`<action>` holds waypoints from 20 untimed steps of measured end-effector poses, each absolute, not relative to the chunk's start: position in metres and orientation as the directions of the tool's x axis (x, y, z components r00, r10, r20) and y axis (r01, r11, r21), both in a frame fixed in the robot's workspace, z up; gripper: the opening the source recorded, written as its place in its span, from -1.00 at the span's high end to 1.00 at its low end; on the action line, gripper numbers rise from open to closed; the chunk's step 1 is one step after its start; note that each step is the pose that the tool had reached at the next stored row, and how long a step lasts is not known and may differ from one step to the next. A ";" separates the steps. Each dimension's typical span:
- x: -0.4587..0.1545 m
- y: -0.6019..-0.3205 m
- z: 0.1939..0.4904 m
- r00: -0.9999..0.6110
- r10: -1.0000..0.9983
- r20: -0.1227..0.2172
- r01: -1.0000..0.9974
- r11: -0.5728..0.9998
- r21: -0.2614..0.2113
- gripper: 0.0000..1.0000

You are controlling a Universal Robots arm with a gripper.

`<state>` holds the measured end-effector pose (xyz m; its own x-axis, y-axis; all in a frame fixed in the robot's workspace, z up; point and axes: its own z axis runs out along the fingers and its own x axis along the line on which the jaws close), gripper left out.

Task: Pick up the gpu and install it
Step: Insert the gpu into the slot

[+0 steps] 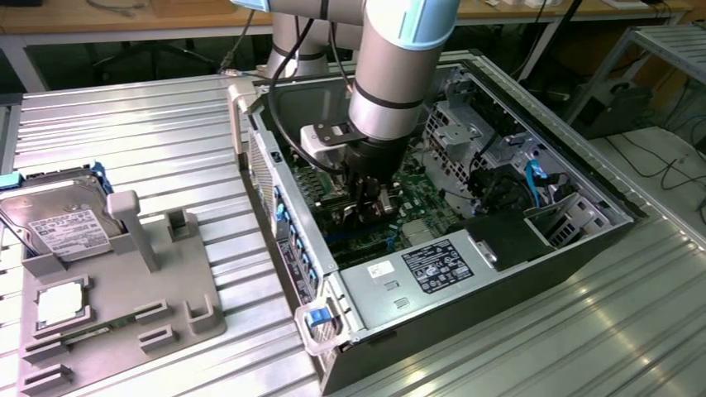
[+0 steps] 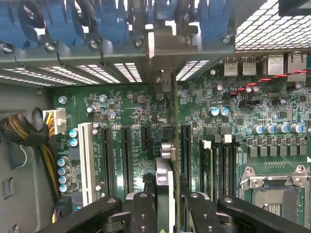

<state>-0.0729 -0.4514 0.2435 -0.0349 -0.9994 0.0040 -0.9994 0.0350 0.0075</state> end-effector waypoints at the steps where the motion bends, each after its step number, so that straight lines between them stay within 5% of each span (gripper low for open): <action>1: -0.073 -0.451 0.243 -0.035 -0.999 0.004 -0.999 0.035 0.007 0.44; 20: -0.073 -0.450 0.243 -0.035 -0.999 0.004 -0.999 0.035 0.007 0.44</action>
<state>-0.0728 -0.4497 0.2435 -0.0348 -0.9994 0.0044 -0.9994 0.0348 0.0074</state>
